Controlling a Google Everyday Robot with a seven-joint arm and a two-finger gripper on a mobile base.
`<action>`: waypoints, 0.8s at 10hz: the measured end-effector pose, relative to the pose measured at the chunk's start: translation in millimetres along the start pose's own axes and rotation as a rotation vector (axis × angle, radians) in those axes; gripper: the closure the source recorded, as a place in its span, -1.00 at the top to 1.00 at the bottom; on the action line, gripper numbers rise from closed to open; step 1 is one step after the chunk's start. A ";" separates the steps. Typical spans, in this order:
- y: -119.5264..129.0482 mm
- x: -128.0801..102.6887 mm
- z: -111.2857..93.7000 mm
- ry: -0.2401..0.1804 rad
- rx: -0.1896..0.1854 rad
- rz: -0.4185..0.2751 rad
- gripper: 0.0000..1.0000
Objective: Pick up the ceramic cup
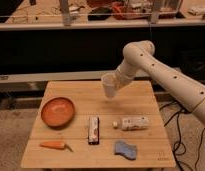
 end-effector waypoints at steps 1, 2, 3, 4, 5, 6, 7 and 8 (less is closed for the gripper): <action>-1.5 -1.0 -0.3 0.000 -0.002 -0.007 -1.00; -3.7 -2.3 -1.2 0.000 -0.005 -0.016 -1.00; -4.5 -2.4 -2.4 0.002 -0.007 -0.021 -1.00; -5.2 -2.4 -3.9 0.003 -0.007 -0.027 -1.00; -5.7 -2.4 -4.8 0.003 -0.008 -0.033 -1.00; -7.3 -3.2 -6.5 0.004 -0.009 -0.042 -1.00; -9.7 -4.7 -8.3 0.004 -0.011 -0.050 -1.00; -11.8 -5.5 -9.8 0.004 -0.011 -0.056 -1.00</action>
